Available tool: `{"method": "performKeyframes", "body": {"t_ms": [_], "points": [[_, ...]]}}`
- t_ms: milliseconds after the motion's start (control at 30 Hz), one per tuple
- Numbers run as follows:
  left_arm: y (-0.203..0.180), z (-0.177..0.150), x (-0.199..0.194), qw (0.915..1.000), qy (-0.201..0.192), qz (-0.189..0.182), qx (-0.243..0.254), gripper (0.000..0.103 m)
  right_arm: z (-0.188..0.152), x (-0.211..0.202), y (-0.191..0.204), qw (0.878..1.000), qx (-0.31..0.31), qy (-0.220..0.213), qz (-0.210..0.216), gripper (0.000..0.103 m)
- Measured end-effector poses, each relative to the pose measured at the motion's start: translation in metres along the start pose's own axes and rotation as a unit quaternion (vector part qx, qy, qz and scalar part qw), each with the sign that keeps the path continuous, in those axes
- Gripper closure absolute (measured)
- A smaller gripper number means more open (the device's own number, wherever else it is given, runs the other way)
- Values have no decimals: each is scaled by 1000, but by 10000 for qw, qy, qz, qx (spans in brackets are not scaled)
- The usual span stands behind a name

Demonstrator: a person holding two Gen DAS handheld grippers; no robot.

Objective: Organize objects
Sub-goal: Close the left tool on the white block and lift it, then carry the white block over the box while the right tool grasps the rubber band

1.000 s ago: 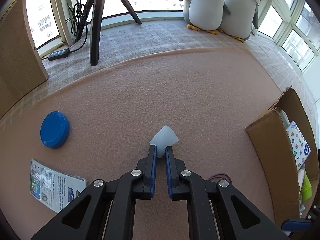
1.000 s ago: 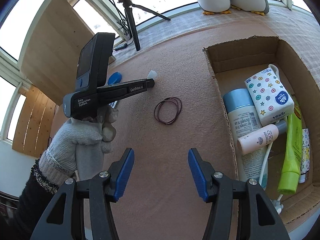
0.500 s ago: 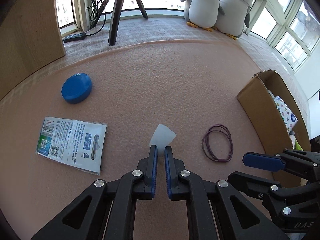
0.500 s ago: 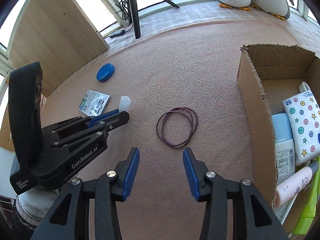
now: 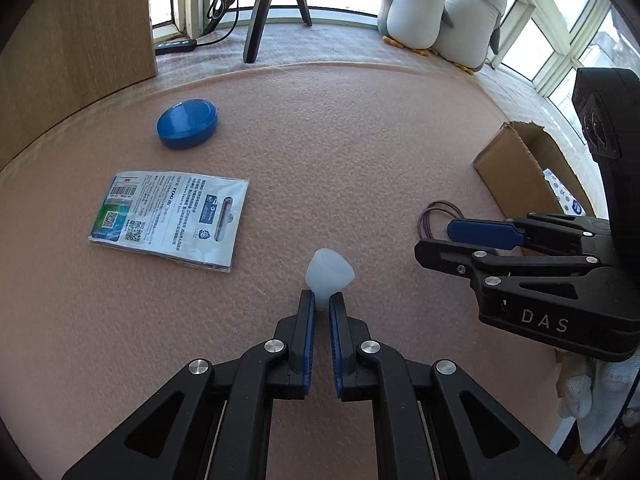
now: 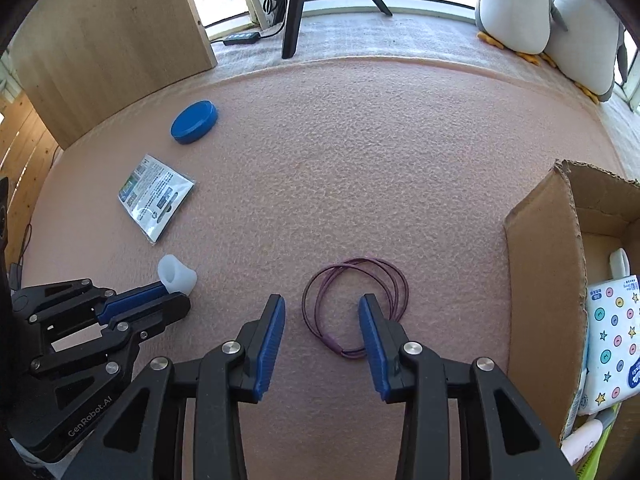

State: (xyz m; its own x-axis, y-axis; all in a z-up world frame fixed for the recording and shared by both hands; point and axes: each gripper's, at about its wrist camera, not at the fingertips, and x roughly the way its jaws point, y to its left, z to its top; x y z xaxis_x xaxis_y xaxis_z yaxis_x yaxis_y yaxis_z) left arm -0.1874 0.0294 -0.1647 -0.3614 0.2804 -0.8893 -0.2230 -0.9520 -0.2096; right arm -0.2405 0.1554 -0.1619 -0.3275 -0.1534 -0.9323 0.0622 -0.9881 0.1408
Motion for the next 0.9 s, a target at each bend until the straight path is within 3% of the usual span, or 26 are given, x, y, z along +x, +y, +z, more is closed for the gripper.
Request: {"method": "performKeyframes", "body": {"t_ms": [200,300,400,533,733,900], "points": [[3,-4,-2,10000,25,-71,-52,95,-15,-4,8,9994,-311,28,-135,70],[2,-6,-3,9999,33,-86,-44,95,-23,-4,14,9977,-556,-38,-373,78],[1,-9,-4,9999,43,-89,-30,95,-28,-6,13,9978,-562,-20,-339,96],[0,-11,-5,9999,45,-117,-36,95,-37,-9,17,9972,-622,-58,-419,99],[-8,-22,-9,9997,69,-229,-45,95,-53,-18,15,9995,-310,31,32,99],[-15,-28,-20,9995,45,-322,-13,96,-67,-43,9,9988,58,-160,449,99]]}}
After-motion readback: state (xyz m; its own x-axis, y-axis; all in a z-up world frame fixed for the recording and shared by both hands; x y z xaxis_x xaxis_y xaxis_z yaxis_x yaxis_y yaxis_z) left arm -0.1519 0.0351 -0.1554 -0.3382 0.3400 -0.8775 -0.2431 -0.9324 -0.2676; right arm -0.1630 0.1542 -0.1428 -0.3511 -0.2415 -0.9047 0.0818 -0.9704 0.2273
